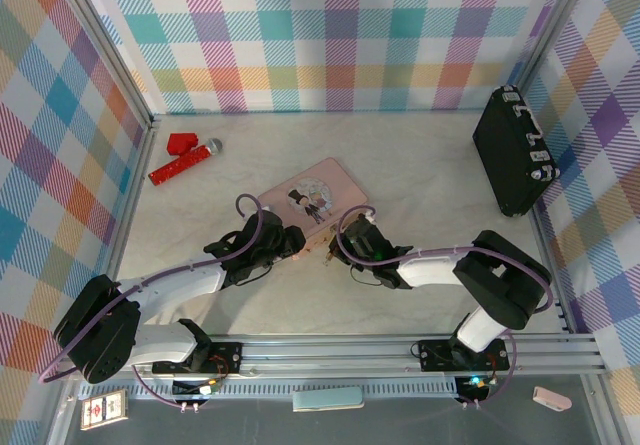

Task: Unlock a padlock with a key

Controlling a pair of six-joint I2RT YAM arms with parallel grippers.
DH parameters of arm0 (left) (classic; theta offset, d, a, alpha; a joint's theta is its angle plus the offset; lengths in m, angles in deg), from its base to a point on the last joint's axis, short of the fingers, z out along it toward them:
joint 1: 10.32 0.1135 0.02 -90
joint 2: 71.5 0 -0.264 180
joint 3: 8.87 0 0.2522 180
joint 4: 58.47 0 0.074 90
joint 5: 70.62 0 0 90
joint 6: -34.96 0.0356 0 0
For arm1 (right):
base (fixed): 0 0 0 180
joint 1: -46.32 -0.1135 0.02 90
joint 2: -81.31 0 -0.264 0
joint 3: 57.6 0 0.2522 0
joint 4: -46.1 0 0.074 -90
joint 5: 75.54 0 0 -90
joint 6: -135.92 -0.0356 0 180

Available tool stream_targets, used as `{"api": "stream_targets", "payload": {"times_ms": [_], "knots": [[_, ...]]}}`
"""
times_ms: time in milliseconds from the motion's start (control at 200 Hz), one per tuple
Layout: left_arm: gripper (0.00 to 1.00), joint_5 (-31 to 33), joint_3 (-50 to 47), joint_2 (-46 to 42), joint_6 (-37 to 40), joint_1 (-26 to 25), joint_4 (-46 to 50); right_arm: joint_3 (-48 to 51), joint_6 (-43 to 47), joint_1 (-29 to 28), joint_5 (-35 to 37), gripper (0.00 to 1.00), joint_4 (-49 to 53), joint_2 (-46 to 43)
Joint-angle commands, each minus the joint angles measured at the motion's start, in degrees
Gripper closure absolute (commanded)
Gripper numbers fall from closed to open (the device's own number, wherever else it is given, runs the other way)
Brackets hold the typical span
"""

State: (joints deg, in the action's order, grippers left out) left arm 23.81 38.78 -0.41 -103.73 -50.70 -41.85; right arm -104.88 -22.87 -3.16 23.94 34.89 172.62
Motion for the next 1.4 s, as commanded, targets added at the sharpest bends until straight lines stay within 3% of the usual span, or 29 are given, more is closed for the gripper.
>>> {"api": "stream_targets", "payload": {"times_ms": [0, 145, 850, 1215, 1395], "knots": [[0.39, 1.63, -1.08, 0.12, -0.53, -0.62, 3.04, -0.32, 6.20, -0.35, -0.95, 1.00, -0.74, 0.18], [0.39, 2.09, -1.90, -0.10, -1.06, -0.61, 2.88, 2.14, 9.28, -0.49, -2.03, 1.00, -5.80, 0.09], [0.39, 2.96, -2.37, -0.94, -1.50, -0.60, 3.39, 3.89, 12.34, -0.45, -3.46, 0.87, -6.34, 0.18], [0.39, 2.74, -2.16, -0.52, -1.49, -0.62, 3.14, 3.63, 12.06, -0.42, -3.20, 1.00, -5.42, -0.49], [0.39, 2.43, -2.16, -0.17, -1.43, -0.66, 3.04, 3.59, 9.87, -0.37, -2.40, 1.00, -6.56, -0.73]]}}
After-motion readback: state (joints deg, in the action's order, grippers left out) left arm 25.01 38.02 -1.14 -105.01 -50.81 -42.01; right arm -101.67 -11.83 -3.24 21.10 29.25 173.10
